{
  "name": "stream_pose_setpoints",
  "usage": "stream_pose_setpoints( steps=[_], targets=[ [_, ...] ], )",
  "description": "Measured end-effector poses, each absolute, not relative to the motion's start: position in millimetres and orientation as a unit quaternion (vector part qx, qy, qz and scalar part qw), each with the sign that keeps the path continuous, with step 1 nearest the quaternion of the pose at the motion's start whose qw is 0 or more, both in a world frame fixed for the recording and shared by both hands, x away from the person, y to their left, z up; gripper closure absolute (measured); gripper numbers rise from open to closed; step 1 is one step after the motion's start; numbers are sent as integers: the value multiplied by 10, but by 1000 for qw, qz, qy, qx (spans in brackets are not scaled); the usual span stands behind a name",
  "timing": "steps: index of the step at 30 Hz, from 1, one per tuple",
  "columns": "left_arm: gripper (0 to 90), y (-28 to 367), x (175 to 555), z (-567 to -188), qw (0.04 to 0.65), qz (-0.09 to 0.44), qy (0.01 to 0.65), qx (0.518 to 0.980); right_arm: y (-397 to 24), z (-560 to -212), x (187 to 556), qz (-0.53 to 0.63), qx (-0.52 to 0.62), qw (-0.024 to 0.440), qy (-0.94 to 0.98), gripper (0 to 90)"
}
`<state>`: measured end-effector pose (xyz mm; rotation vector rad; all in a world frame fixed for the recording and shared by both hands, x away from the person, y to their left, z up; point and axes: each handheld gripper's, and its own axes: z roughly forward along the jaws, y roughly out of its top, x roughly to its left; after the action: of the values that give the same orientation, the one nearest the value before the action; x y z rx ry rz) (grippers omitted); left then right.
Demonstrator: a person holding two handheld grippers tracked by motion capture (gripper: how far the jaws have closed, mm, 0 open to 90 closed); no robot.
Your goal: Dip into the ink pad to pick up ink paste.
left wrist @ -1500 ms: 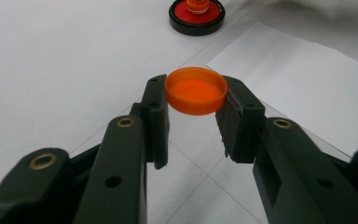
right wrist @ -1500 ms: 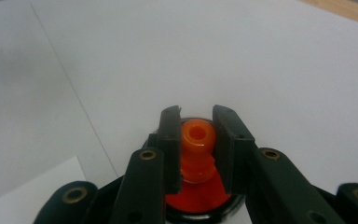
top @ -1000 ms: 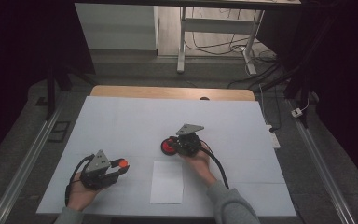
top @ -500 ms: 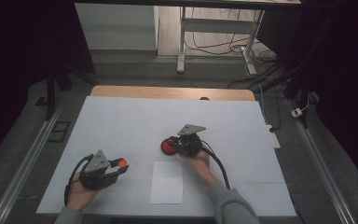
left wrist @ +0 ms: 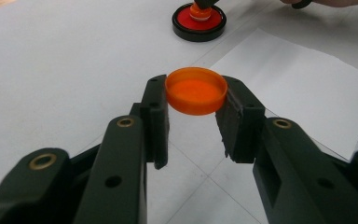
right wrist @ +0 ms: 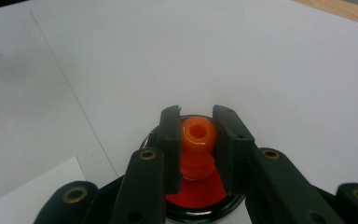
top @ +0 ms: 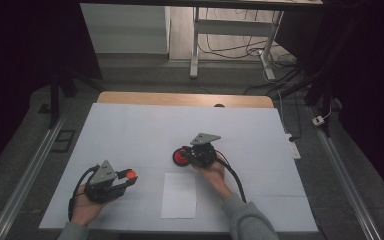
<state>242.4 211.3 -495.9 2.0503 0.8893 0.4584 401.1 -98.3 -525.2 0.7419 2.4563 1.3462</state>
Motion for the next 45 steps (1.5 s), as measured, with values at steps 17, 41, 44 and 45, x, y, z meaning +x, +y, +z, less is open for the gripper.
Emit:
stream_pose_setpoints(
  steps=[17, 41, 44, 45],
  targets=[
    [649, 2102, 2436, -4977, 413, 183, 352, 820, -1144, -4802, 3964, 542, 252, 136, 790, 734],
    [649, 2136, 2449, -4997, 411, 182, 356, 819, -940, -5148, 4086, 482, 254, 130, 828, 734],
    [649, 2135, 2449, -4998, 411, 181, 355, 820, -940, -5152, 4087, 480, 253, 132, 830, 734],
    [649, 2134, 2449, -4998, 410, 181, 355, 820, -941, -5150, 4086, 480, 253, 132, 830, 734]
  ],
)
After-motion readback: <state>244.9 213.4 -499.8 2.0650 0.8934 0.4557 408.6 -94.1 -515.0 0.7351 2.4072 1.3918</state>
